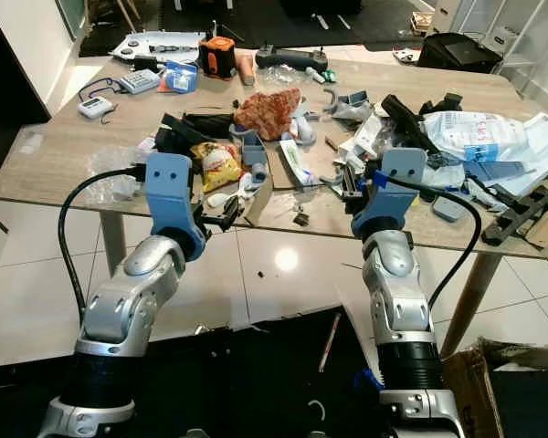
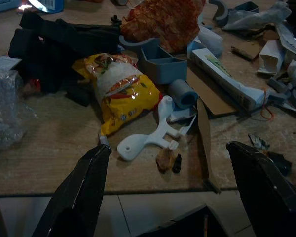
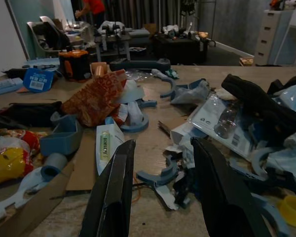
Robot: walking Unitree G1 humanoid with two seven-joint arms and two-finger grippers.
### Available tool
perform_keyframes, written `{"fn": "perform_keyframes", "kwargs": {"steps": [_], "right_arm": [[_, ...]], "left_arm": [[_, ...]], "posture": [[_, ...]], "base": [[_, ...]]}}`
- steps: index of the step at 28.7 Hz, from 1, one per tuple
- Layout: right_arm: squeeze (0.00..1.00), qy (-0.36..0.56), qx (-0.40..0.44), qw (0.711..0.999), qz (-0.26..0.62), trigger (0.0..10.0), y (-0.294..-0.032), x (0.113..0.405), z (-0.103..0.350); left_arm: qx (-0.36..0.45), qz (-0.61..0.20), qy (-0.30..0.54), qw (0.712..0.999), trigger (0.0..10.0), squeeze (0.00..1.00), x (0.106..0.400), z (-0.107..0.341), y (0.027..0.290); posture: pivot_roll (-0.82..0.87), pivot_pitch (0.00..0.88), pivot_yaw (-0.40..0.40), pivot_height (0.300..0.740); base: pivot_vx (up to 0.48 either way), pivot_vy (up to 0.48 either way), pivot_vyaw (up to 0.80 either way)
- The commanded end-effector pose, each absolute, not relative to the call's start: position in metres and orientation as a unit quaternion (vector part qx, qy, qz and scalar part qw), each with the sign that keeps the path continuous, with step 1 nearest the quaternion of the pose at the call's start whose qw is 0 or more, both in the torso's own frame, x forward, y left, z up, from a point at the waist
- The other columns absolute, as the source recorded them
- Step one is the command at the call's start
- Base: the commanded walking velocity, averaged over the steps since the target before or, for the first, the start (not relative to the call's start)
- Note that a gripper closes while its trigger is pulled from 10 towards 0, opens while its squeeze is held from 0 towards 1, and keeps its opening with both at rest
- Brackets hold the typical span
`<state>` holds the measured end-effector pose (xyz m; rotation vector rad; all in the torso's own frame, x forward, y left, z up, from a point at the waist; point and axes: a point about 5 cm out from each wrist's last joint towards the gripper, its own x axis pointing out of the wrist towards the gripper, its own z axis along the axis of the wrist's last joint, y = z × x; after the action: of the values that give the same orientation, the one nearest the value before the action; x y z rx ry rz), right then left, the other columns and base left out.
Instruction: Picking trash to rubbish bin
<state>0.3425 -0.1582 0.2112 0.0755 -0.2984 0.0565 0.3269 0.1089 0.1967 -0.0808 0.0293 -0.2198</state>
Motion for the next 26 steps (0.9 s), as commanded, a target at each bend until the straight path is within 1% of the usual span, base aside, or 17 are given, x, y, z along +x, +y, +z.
{"fn": "perform_keyframes", "kwargs": {"steps": [1,21,26], "right_arm": [[0.00,-0.150,0.041,0.987,0.028,10.0,-0.1595,0.3398,0.2096],[0.00,-0.148,0.040,0.988,0.032,10.0,-0.1587,0.3392,0.2090],[0.00,-0.147,0.040,0.988,0.032,10.0,-0.1588,0.3391,0.2089]], "left_arm": [[-0.048,-0.116,0.017,0.992,10.0,0.00,0.3263,0.1954,0.1075],[-0.048,-0.121,0.015,0.991,10.0,0.00,0.3260,0.1966,0.1066],[-0.049,-0.119,0.004,0.992,10.0,0.00,0.3255,0.1981,0.1061]], "posture": [[0.00,0.133,-0.004,0.740],[0.00,0.137,-0.003,0.740],[0.00,0.137,-0.003,0.740]], "base": [[0.307,0.000,0.00],[0.304,0.000,0.00],[0.000,0.000,0.00]]}}
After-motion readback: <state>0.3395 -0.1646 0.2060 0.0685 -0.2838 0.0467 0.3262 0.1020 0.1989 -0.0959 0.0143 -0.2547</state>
